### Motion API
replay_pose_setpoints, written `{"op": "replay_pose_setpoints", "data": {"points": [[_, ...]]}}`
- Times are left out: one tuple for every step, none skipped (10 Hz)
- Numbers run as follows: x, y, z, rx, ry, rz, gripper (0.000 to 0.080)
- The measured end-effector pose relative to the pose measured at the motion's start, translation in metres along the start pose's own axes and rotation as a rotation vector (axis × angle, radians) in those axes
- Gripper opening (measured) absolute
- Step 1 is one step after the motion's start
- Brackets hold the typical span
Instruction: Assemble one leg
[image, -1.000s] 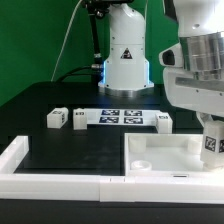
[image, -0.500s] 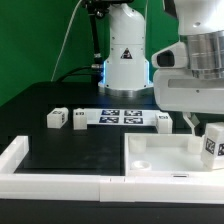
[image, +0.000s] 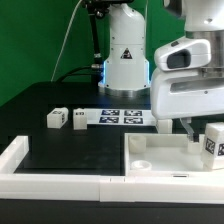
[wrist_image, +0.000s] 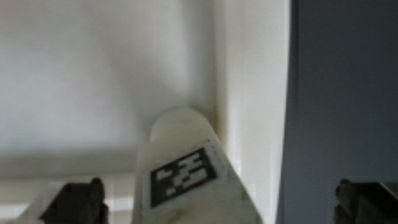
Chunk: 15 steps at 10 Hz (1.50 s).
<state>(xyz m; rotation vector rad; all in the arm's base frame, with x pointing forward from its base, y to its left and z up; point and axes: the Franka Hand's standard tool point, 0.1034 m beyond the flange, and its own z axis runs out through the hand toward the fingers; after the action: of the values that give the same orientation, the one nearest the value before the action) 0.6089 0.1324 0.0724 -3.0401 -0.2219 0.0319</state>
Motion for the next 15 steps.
{"op": "replay_pose_setpoints", "data": {"points": [[0.0, -0.002, 0.001, -0.024, -0.002, -0.092, 0.0649], [0.001, 0.0, 0.001, -0.023, -0.001, -0.146, 0.0649], [0.001, 0.0, 0.001, -0.023, -0.001, -0.133, 0.0649], [0.0, 0.0, 0.001, -0.023, -0.001, -0.134, 0.0542], [0.001, 0.0, 0.001, -0.024, -0.001, -0.134, 0.0542], [0.001, 0.005, 0.001, -0.028, -0.001, -0.129, 0.0363], [0.001, 0.009, 0.001, -0.032, -0.001, -0.125, 0.0363], [0.001, 0.009, 0.001, -0.032, -0.001, -0.125, 0.0297], [0.001, 0.009, 0.001, -0.032, 0.0, -0.115, 0.0296], [0.001, 0.01, 0.001, -0.031, 0.0, -0.099, 0.0296], [0.001, 0.011, 0.001, -0.028, 0.004, -0.089, 0.0296], [0.001, 0.014, 0.0, 0.002, 0.032, 0.061, 0.0295], [-0.002, 0.014, 0.001, 0.025, 0.051, 0.234, 0.0295], [-0.002, 0.015, 0.002, 0.051, 0.051, 0.405, 0.0295], [-0.001, 0.015, 0.002, 0.068, 0.055, 0.546, 0.0295]]}}
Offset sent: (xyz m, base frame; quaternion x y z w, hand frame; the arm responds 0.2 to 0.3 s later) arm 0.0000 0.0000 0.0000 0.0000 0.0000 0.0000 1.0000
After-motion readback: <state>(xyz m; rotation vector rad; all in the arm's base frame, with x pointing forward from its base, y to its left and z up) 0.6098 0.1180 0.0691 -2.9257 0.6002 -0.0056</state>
